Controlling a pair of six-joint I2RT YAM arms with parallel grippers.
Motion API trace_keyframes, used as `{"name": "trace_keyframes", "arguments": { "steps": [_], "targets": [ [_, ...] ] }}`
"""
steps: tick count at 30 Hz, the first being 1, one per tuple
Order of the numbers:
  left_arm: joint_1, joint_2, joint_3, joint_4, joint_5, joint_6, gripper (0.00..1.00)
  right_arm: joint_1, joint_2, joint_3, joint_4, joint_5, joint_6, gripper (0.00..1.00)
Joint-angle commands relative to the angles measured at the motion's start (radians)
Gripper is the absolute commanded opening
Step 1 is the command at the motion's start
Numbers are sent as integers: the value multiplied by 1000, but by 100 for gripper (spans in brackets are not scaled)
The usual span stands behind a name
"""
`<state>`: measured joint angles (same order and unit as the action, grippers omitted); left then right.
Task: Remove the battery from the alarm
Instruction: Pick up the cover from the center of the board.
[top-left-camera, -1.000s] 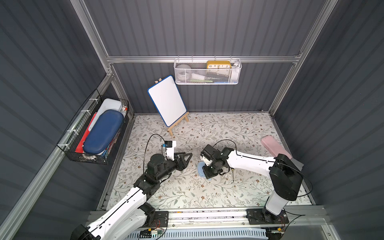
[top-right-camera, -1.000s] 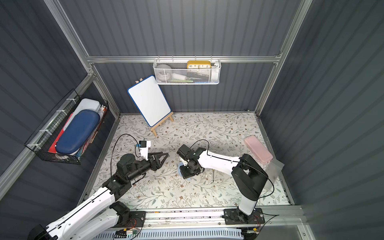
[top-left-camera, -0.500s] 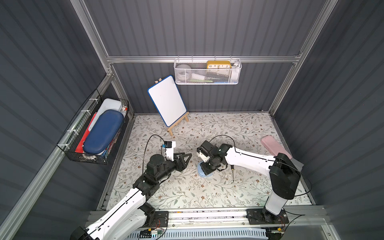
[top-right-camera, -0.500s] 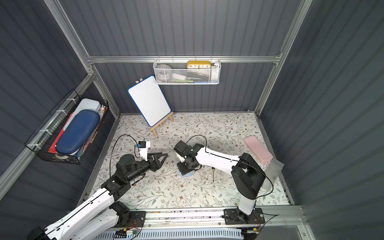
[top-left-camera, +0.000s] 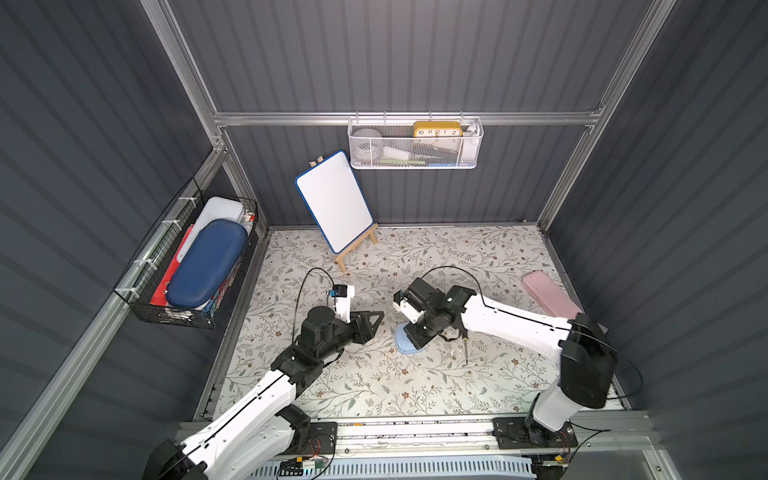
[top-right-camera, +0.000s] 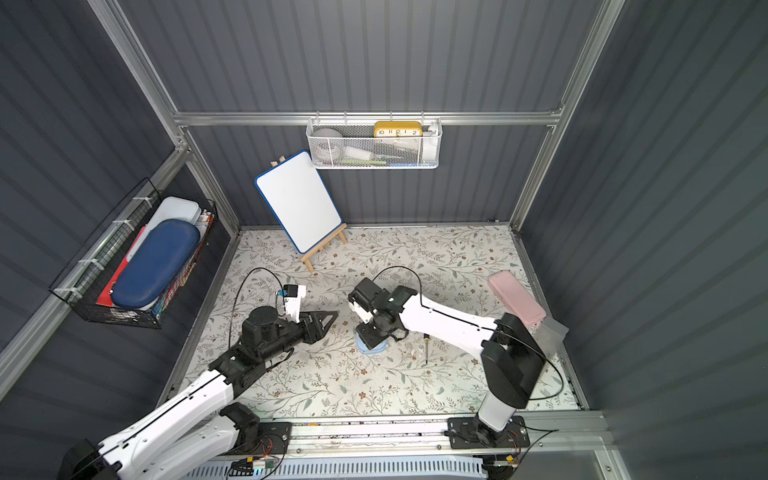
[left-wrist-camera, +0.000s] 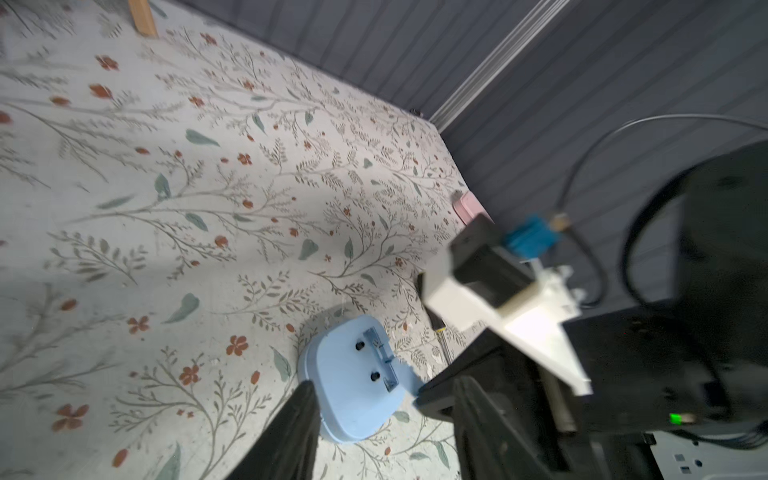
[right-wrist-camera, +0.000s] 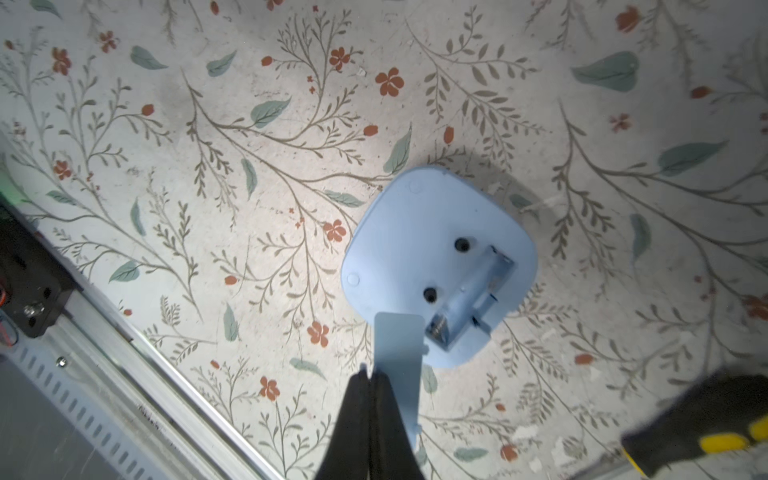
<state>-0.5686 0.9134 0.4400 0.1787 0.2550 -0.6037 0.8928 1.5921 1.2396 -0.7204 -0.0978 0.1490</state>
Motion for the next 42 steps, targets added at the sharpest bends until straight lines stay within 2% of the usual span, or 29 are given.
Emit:
{"name": "trace_keyframes", "arguments": {
  "steps": [1, 6, 10, 13, 18, 21, 30, 42],
  "targets": [
    [3, 67, -35, 116, 188, -72, 56, 26, -90, -37, 23, 10, -17, 0],
    [4, 155, 10, 203, 330, -103, 58, 62, -92, -2, 2, 23, -1, 0],
    [12, 177, 39, 174, 343, -118, 57, 73, -104, -8, 43, 55, 7, 0],
    [39, 164, 35, 175, 402, -164, 56, 78, -113, -13, 56, 89, 6, 0],
    [41, 197, -32, 309, 468, -263, 50, 84, -128, -25, 99, 119, 13, 0],
    [41, 207, -61, 373, 469, -297, 47, 84, -120, -13, 102, 114, 14, 0],
    [41, 201, -30, 358, 422, -287, 47, 91, -91, 13, 125, 85, 24, 0],
    [41, 250, -24, 394, 404, -291, 36, 116, -60, 49, 132, 70, 32, 0]
  ]
}}
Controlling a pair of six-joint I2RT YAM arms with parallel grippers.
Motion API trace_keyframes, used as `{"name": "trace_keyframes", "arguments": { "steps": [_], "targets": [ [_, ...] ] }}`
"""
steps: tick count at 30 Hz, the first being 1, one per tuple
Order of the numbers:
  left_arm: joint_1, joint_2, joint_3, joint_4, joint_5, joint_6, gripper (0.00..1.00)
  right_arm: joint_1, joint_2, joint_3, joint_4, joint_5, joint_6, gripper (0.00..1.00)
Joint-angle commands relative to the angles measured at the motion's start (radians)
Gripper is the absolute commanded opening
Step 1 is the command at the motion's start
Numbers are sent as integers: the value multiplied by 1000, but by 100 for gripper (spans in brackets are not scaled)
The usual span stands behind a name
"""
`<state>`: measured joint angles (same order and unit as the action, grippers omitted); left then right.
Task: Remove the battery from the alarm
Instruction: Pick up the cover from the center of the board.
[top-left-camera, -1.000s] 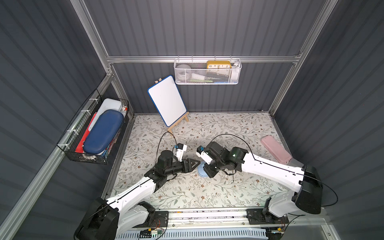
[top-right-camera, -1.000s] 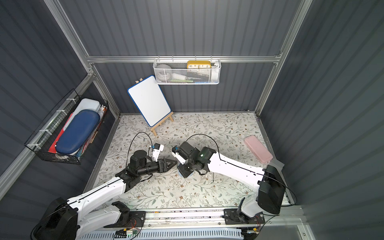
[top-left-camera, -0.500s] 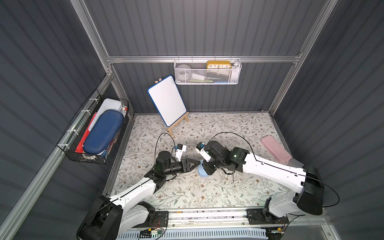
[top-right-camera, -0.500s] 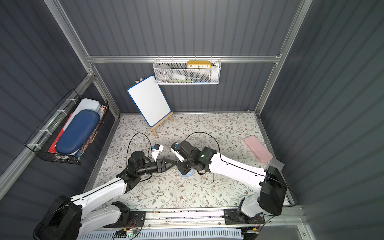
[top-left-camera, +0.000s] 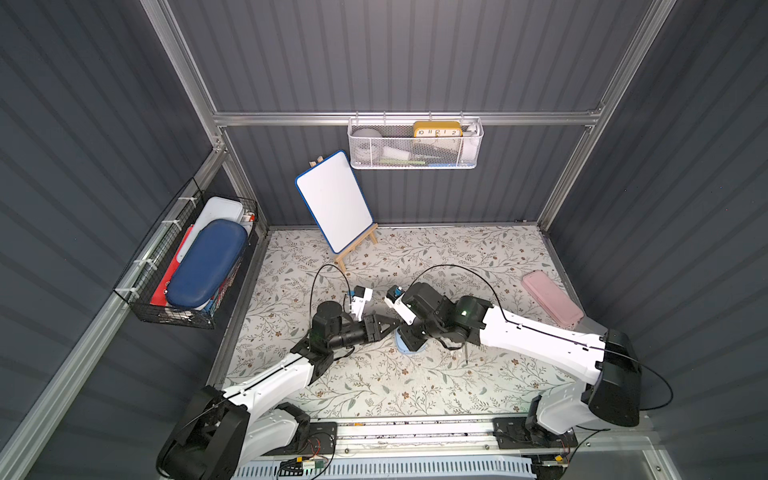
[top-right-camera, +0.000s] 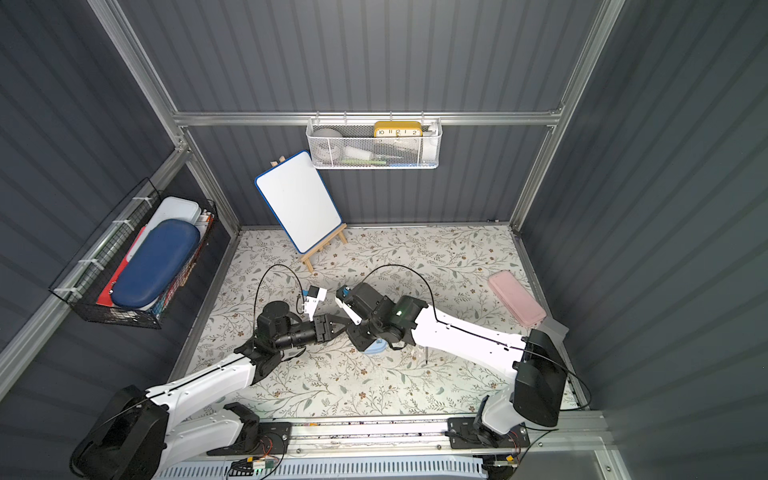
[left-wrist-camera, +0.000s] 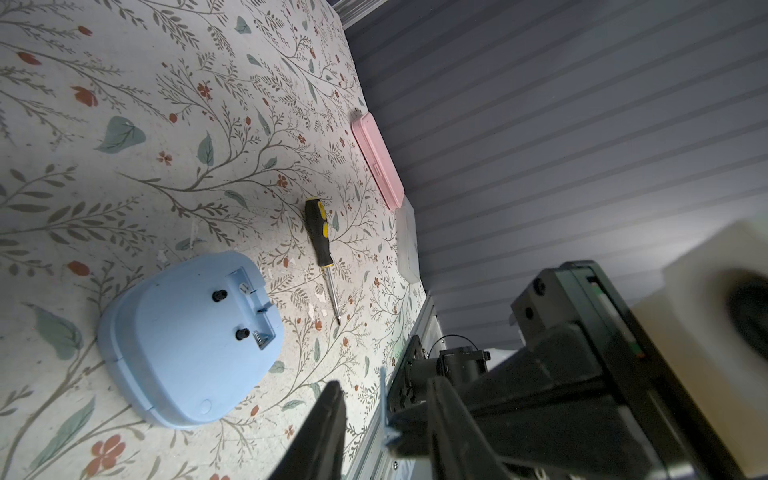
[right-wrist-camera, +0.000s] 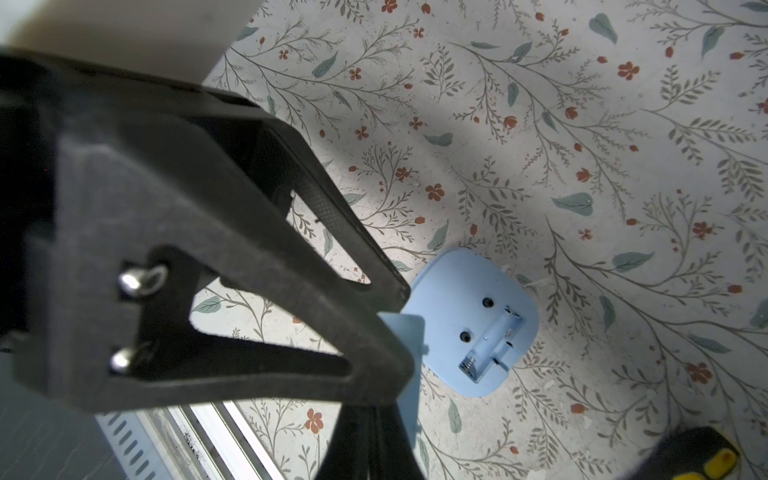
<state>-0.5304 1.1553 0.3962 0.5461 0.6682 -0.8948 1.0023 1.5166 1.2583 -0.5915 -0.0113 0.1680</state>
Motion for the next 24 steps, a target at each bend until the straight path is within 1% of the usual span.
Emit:
{"name": "trace_keyframes", "arguments": {
  "steps": [1, 4, 6, 9, 11, 14, 15, 17, 19, 20, 23, 24],
  "targets": [
    [3, 8, 20, 28, -14, 3, 36, 10, 20, 34, 4, -22, 14, 0],
    [3, 9, 20, 31, -22, 9, 32, 19, 29, 41, 5, -21, 15, 0],
    [3, 8, 22, 25, -29, 11, 27, 20, 34, 41, 3, -19, 16, 0],
    [3, -11, 23, 9, -55, 21, 23, 22, 39, 43, 1, -22, 16, 0],
    [3, -23, 26, -7, -56, 29, 19, 24, 40, 41, 2, -16, 18, 0],
    [3, -31, 31, -18, -56, 40, 9, 24, 43, 44, 4, -8, 19, 0],
    [3, -30, 36, -23, -55, 47, 8, 24, 44, 43, 7, -4, 19, 0],
    [3, -31, 41, -31, -56, 52, 7, 23, 48, 48, 10, 15, 22, 0],
    [2, -36, 44, -46, -56, 63, 13, 24, 54, 58, 6, 31, 28, 0],
    [3, -42, 44, -60, -56, 67, 14, 24, 58, 63, 3, 36, 30, 0],
    [2, -58, 43, -69, -56, 76, 15, 24, 68, 68, 11, 30, 34, 0],
    [2, -61, 45, -68, -71, 76, 14, 24, 71, 73, 10, 24, 36, 0]
  ]
}}
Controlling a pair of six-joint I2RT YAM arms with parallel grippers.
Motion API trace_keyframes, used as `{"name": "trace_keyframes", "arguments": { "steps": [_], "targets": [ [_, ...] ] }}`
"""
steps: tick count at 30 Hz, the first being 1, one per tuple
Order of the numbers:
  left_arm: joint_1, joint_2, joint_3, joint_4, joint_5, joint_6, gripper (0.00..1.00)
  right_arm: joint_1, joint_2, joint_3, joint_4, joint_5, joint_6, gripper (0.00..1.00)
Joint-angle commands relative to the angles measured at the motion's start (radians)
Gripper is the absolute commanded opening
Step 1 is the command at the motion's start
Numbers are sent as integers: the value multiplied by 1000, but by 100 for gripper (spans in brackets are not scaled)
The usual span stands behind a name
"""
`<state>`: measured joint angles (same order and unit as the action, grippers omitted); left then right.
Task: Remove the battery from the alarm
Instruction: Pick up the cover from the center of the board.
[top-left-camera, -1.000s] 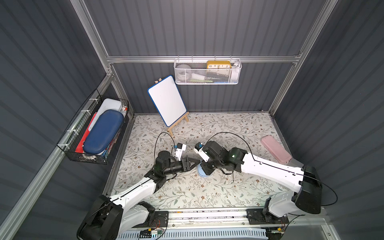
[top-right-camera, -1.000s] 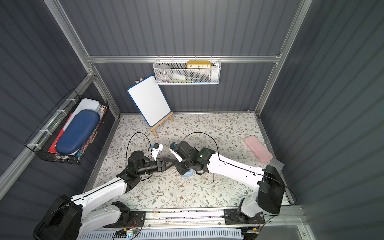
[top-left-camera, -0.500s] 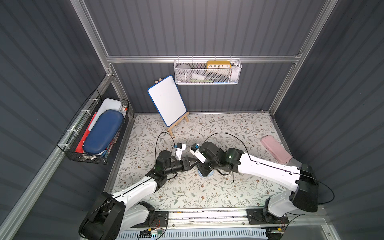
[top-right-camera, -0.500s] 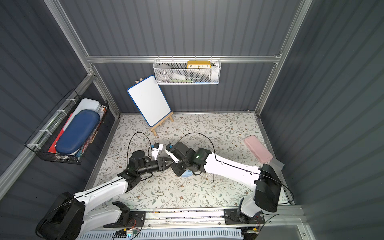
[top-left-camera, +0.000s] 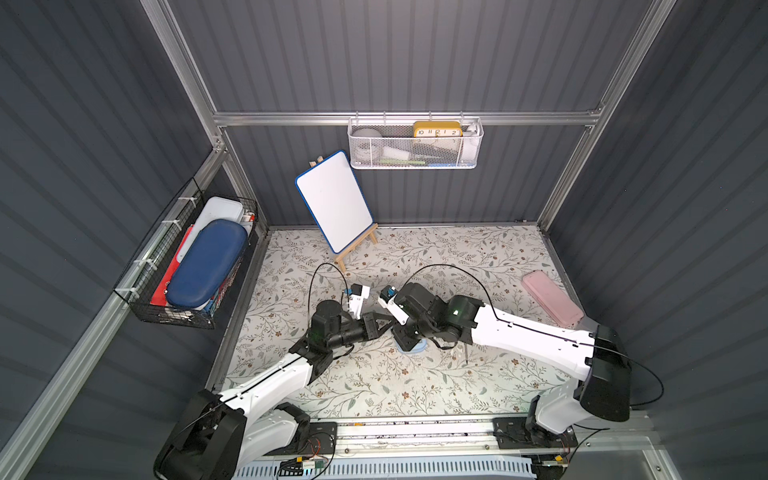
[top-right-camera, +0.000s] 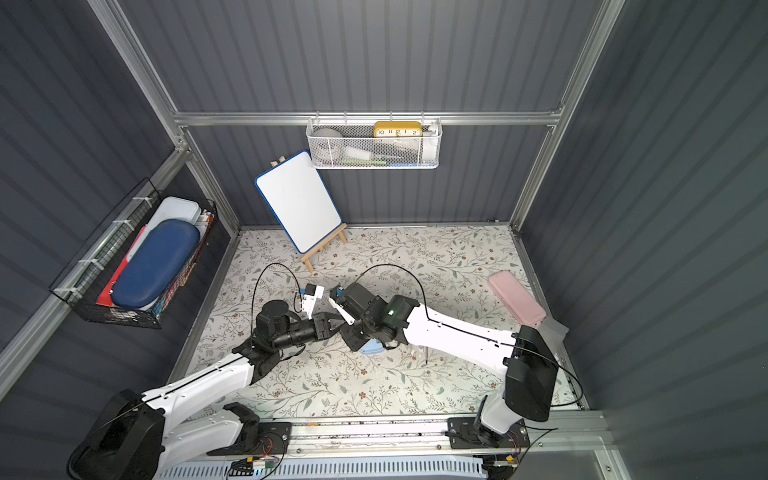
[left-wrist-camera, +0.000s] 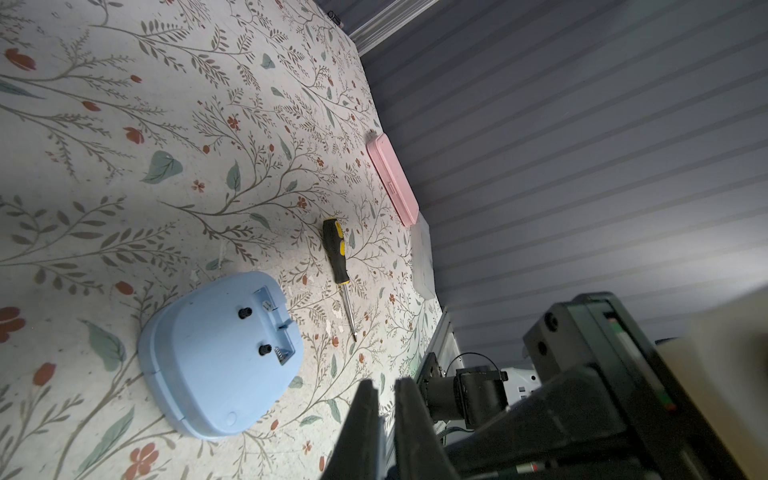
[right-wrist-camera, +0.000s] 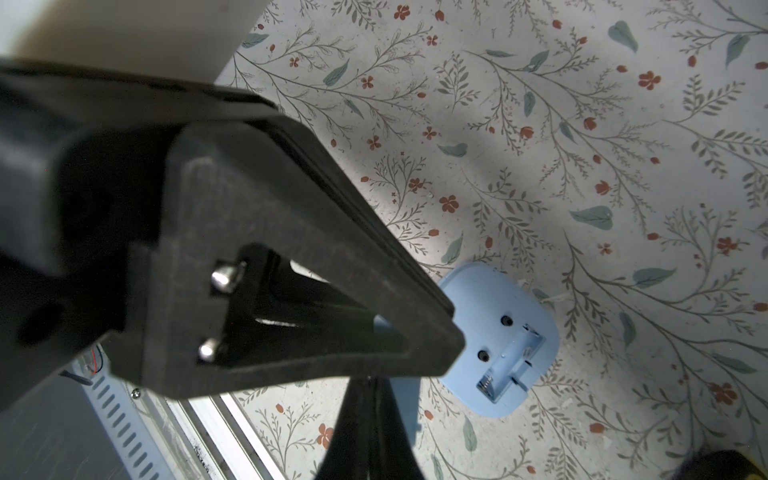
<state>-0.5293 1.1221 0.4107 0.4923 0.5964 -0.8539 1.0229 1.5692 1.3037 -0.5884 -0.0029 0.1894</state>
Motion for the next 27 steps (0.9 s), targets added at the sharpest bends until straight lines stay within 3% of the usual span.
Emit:
{"name": "trace_keyframes", "arguments": {
  "steps": [1, 7, 13, 14, 16, 20, 27],
  "targets": [
    [0, -29, 30, -14, -18, 35, 13, 3, 21, 29, 8, 12, 16, 0],
    [0, -41, 36, -20, -25, 49, 0, 3, 22, 48, 15, 17, 18, 0],
    [0, -66, 33, -51, -57, 65, 0, 3, 19, 51, 16, 17, 25, 0],
    [0, -72, 33, -58, -65, 67, 0, 3, 18, 52, 16, 23, 30, 2],
    [0, -82, 44, -99, -102, 76, 0, 3, 15, 56, 15, 28, 34, 20],
    [0, -91, 71, -179, -166, 97, 0, 2, 0, 50, 17, 31, 38, 44],
    [0, -77, 92, -275, -219, 71, 0, 3, -64, 36, 20, 73, 42, 48]
  ]
}}
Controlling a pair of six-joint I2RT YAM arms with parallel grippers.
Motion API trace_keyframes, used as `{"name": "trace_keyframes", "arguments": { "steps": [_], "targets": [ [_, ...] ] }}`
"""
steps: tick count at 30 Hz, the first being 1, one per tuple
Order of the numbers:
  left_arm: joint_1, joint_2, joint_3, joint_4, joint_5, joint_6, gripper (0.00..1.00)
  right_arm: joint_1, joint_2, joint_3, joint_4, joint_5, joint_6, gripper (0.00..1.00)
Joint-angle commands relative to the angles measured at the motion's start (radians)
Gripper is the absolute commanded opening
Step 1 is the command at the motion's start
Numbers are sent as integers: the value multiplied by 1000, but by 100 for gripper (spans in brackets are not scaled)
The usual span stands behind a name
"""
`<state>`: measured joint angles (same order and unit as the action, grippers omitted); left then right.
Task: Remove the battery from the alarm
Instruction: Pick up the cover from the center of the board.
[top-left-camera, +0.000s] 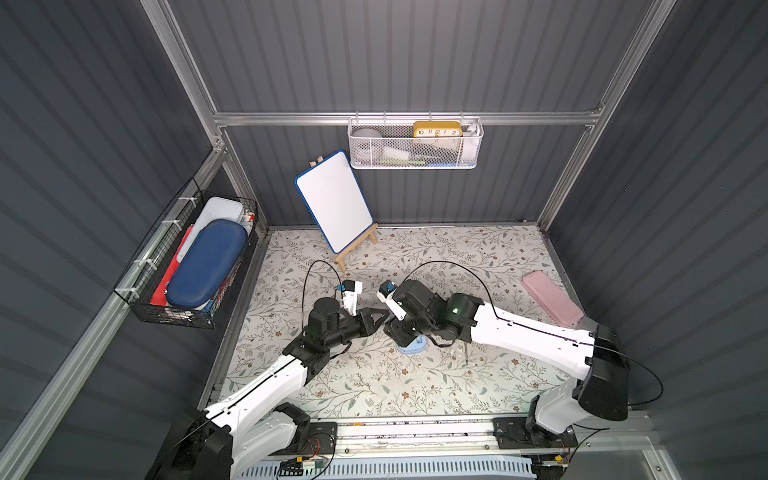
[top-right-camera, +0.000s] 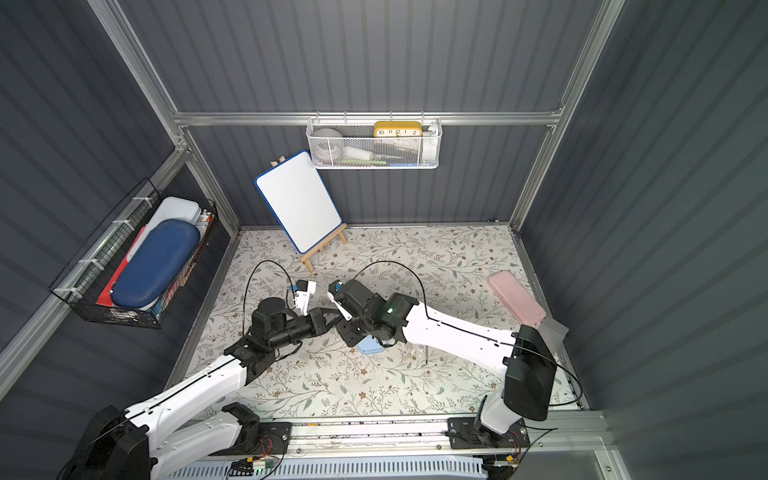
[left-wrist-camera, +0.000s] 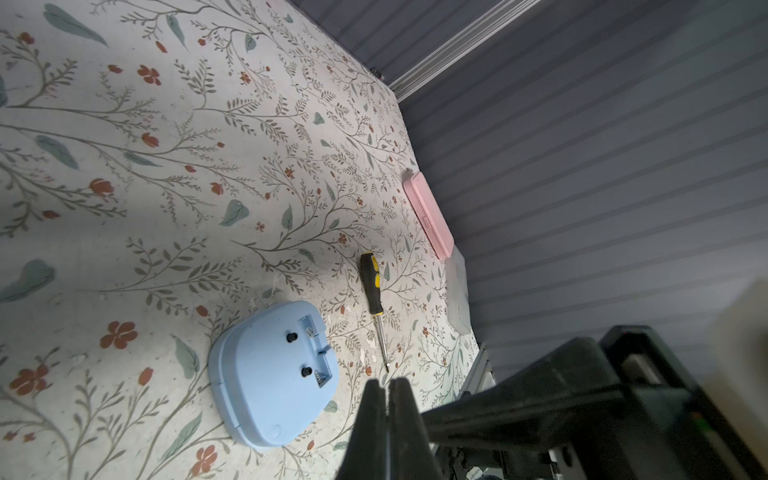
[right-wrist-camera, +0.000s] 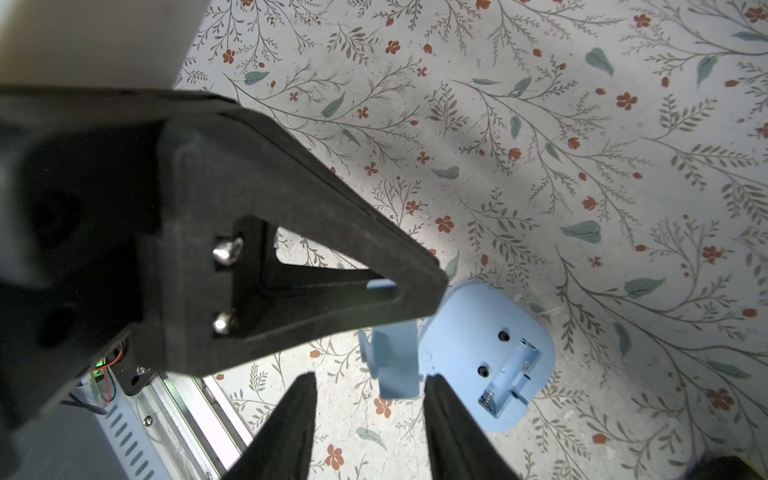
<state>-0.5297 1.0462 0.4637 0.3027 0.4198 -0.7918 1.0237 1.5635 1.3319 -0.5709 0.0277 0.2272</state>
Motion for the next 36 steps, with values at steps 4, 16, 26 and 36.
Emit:
{"name": "trace_keyframes", "arguments": {
  "steps": [4, 16, 26, 36],
  "targets": [
    [0, 58, 133, -254, -85, -40, 0, 21, -118, -75, 33, 178, -61, 40],
    [0, 120, 331, -503, -130, -78, 0, 203, -175, -244, 196, 479, -229, 39],
    [0, 81, 335, -521, -111, -104, 0, 246, -91, -227, 291, 600, -308, 44],
    [0, 46, 358, -548, -111, -103, 0, 257, -17, -178, 305, 642, -316, 49]
  ]
}}
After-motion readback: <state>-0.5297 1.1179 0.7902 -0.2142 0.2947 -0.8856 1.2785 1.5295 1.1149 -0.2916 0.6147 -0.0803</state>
